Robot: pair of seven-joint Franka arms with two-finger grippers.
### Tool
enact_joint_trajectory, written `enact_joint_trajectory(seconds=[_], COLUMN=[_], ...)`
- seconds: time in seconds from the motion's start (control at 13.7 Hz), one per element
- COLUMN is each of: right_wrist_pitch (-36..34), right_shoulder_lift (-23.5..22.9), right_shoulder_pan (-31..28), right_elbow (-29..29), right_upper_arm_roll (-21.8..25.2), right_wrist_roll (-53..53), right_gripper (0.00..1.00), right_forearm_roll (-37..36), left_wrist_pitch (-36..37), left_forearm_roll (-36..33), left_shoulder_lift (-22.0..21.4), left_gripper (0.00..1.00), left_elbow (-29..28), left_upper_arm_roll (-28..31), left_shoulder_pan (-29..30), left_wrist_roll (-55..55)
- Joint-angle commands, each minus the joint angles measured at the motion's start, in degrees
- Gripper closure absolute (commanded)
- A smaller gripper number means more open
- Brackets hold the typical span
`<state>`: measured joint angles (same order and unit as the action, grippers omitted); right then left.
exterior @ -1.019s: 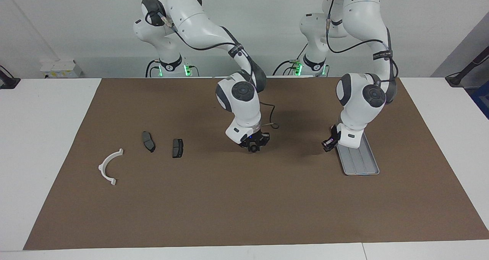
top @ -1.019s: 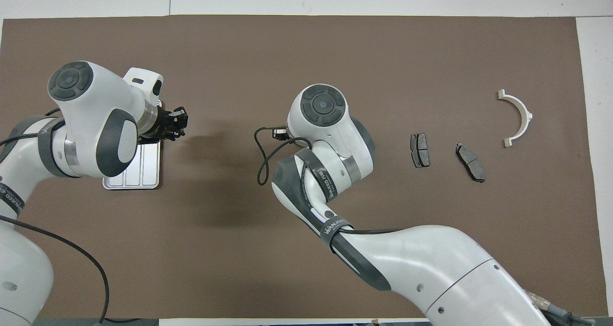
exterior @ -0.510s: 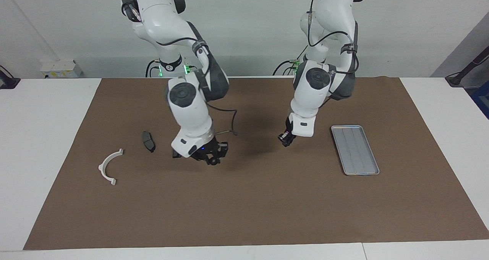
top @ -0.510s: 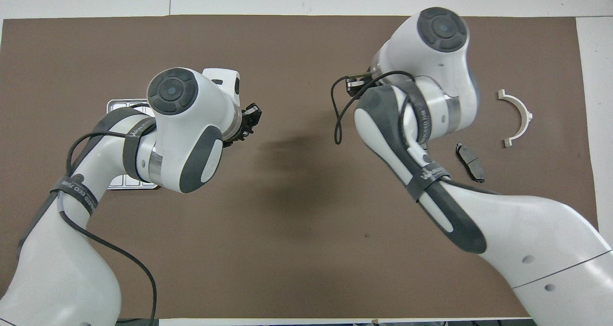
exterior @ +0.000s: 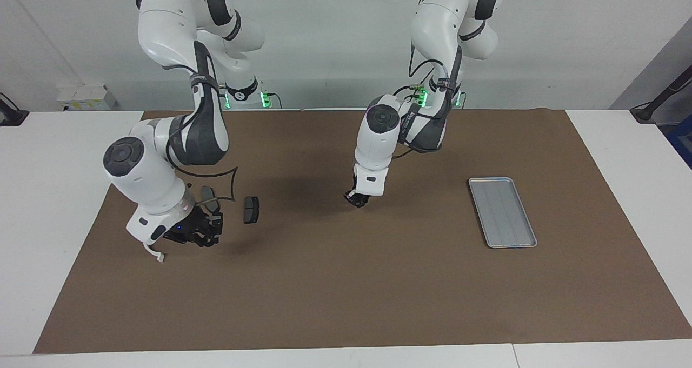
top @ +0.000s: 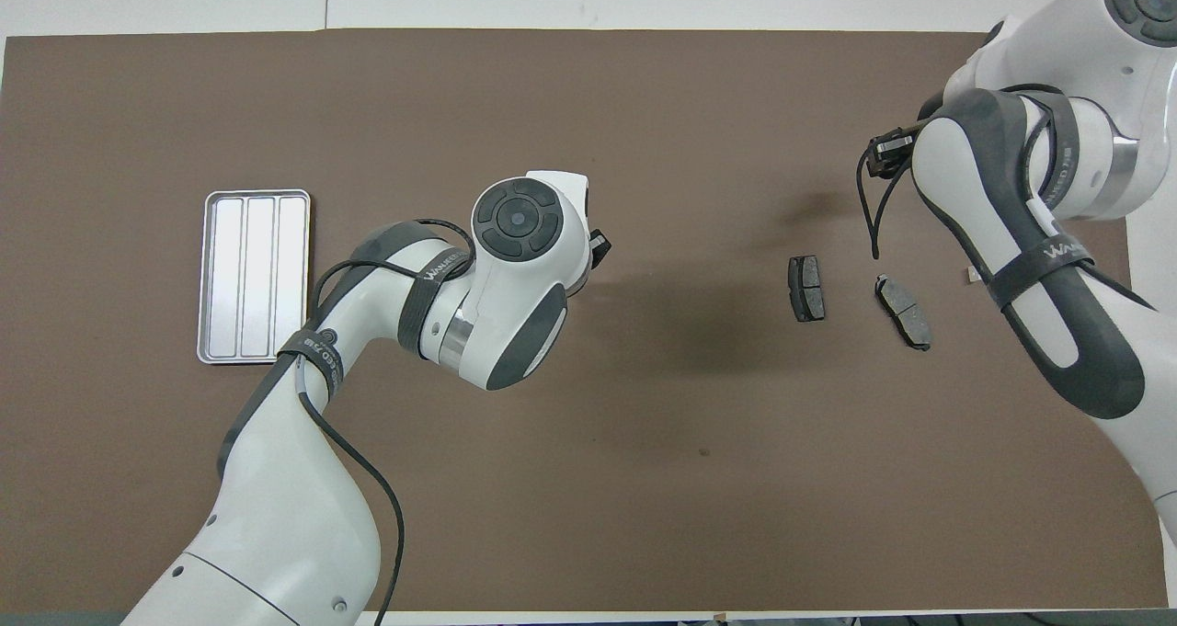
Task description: Place bearing gear from tray to pile
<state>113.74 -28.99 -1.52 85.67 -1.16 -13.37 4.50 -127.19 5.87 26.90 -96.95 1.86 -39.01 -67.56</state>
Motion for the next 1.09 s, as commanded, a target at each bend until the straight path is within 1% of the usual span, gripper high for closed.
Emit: enact_joint_trajectory(seconds=[0.0,0.15,0.22,0.29,0.66,1.02], right_wrist_pitch=[3.9,9.9,11.5,12.5,14.4,18.0], right_shoulder_lift=[4.5,6.4,6.6,6.6,6.1,5.4], right_shoulder_pan=[-1.1,-1.9,-2.1,-2.7,-5.3,-5.9], right_elbow=[8.7,14.9,16.5,17.3,18.9,20.8], right_upper_arm_roll=[-0.9,-0.9,-0.9,-0.8,-0.7,-0.7], right_wrist_roll=[-1.4,-1.5,-2.0,-3.4,-7.4,-8.0], right_gripper=[0.95,0.95,0.95,0.95,0.94,0.92], right_forearm_roll=[-1.3,-1.3,-1.4,-1.5,-2.1,-2.1], left_wrist_pitch=[-0.6,-0.6,-0.7,-0.7,-1.7,-3.4], left_forearm_roll=[-1.0,-1.6,-1.7,-1.8,-2.0,-2.0], left_shoulder_lift=[1.2,1.5,1.7,2.3,2.4,3.0], left_gripper=[1.00,1.00,1.00,1.00,1.00,1.00], left_elbow=[1.3,1.1,1.1,0.9,0.1,-0.9], left_upper_arm_roll=[1.2,1.2,1.2,1.2,1.2,1.2], left_shoulder_pan=[-0.6,-0.7,-0.9,-1.0,-1.1,-1.5], left_wrist_roll=[-0.8,-1.2,-1.5,-1.9,-2.6,-2.6])
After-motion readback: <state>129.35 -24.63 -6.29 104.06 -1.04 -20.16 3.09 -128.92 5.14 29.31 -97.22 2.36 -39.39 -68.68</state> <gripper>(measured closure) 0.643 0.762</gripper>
